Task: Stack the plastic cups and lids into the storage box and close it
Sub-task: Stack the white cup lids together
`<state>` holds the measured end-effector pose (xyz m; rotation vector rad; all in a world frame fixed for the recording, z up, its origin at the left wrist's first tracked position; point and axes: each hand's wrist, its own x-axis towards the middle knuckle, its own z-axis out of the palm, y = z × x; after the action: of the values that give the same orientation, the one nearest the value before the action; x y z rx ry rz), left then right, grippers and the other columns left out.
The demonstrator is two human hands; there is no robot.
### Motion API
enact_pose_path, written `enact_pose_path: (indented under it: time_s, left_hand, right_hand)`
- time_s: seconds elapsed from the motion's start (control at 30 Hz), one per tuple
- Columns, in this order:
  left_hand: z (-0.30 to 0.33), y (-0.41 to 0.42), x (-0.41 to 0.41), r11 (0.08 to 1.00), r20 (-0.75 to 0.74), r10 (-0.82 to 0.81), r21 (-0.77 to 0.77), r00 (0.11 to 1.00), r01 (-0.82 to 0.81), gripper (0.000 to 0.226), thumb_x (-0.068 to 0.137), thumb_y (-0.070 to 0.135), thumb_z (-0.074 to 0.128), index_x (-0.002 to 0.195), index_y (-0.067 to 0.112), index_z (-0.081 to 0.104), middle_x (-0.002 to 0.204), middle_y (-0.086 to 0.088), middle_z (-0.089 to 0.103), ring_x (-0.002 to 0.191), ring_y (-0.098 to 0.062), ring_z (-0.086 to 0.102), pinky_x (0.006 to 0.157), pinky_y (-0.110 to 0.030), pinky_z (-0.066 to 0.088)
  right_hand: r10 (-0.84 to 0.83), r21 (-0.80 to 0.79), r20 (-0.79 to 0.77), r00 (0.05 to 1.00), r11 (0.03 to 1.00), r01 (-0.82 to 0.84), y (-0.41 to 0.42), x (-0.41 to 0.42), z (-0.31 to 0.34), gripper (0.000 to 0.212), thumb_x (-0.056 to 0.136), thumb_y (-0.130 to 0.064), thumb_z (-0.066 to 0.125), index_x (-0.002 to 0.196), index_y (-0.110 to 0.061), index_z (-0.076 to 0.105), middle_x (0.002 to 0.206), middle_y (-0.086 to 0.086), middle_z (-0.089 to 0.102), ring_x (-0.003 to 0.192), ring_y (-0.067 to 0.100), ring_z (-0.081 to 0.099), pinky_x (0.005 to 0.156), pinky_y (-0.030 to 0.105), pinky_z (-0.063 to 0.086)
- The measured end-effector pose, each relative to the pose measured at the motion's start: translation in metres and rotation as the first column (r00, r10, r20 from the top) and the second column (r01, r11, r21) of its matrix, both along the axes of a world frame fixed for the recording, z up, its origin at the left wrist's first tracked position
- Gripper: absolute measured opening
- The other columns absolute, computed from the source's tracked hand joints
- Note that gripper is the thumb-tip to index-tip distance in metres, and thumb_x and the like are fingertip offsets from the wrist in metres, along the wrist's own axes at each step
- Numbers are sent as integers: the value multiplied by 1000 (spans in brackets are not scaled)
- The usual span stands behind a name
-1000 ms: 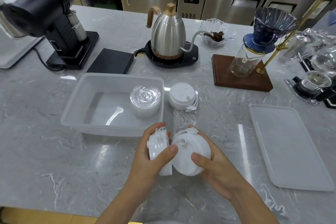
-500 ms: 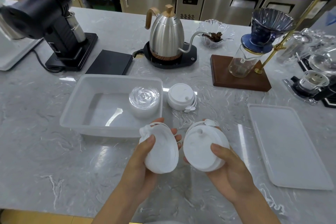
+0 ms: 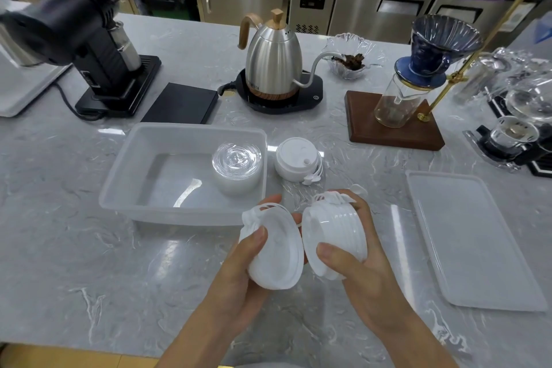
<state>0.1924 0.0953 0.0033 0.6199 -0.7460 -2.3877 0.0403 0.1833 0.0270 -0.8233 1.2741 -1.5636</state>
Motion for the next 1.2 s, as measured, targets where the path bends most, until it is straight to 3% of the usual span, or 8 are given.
enact_pose_path:
  time_s: [0.23, 0.47, 0.57, 0.67, 0.73, 0.9, 1.03, 1.2]
  left_hand:
    - [-2, -2, -1, 977, -184, 5, 208, 983, 34, 76, 64, 40, 93, 130, 15, 67, 141, -33, 56, 128, -47, 58, 96, -62, 50]
    - [0, -5, -3, 964, -251, -20, 253, 968, 86, 79, 64, 40, 94, 133, 15, 66, 139, -30, 58, 126, -44, 60, 95, -63, 51]
    - [-2, -5, -2, 972, -206, -47, 218, 977, 93, 88, 59, 30, 96, 138, 15, 61, 135, -22, 63, 120, -38, 65, 93, -60, 54]
    - [1, -4, 0, 988, -75, -126, 80, 989, 132, 97, 57, 25, 96, 144, 19, 52, 123, -14, 70, 107, -29, 69, 84, -43, 60]
    - [3, -5, -1, 989, 16, -145, -15, 989, 145, 96, 57, 29, 97, 143, 25, 54, 131, -15, 65, 114, -31, 65, 86, -38, 59]
    - [6, -4, -5, 973, 140, -146, -157, 979, 168, 95, 57, 38, 98, 140, 22, 52, 145, -27, 52, 132, -51, 49, 101, -56, 48]
    - [6, -3, -6, 966, 183, -109, -212, 977, 148, 94, 58, 41, 98, 139, 24, 53, 140, -24, 56, 124, -44, 59, 96, -50, 54]
    - [6, -2, -5, 941, 260, -87, -294, 962, 165, 81, 70, 27, 90, 141, 24, 51, 135, -19, 61, 122, -41, 61, 97, -50, 56]
  right_hand:
    - [-9, -40, 223, 975, 999, 19, 2, -5, 6, 62, 74, -15, 72, 131, -30, 50, 113, 11, 69, 106, 33, 68, 81, 39, 59]
    - [-42, -12, 298, 954, 999, 47, 2, -7, 4, 65, 73, -21, 70, 134, -21, 48, 114, 13, 68, 105, 30, 68, 78, 34, 59]
    - [-22, -2, 196, 980, 1000, 23, 2, -5, 5, 60, 72, -21, 71, 129, -29, 51, 110, 2, 69, 100, 20, 68, 76, 33, 58]
    - [-6, 36, 14, 1000, 999, 5, 2, -2, 8, 63, 69, -25, 77, 127, -34, 52, 113, -1, 65, 98, 18, 66, 77, 34, 57]
    - [17, 58, -105, 994, 998, -11, 1, 0, 10, 67, 68, -29, 79, 128, -34, 50, 110, -7, 65, 95, 14, 68, 73, 31, 58]
    - [68, 66, -214, 974, 996, -55, -1, 6, 8, 69, 73, -43, 83, 131, -34, 47, 117, -7, 64, 102, 18, 68, 76, 31, 59]
    - [70, 86, -288, 955, 995, -47, -3, 11, 5, 73, 76, -67, 70, 135, -34, 42, 124, -14, 60, 111, 17, 65, 84, 31, 58]
    - [44, 56, -332, 942, 998, -26, -3, 16, 1, 78, 80, -75, 56, 141, -28, 38, 129, -21, 55, 120, 7, 59, 90, 14, 50]
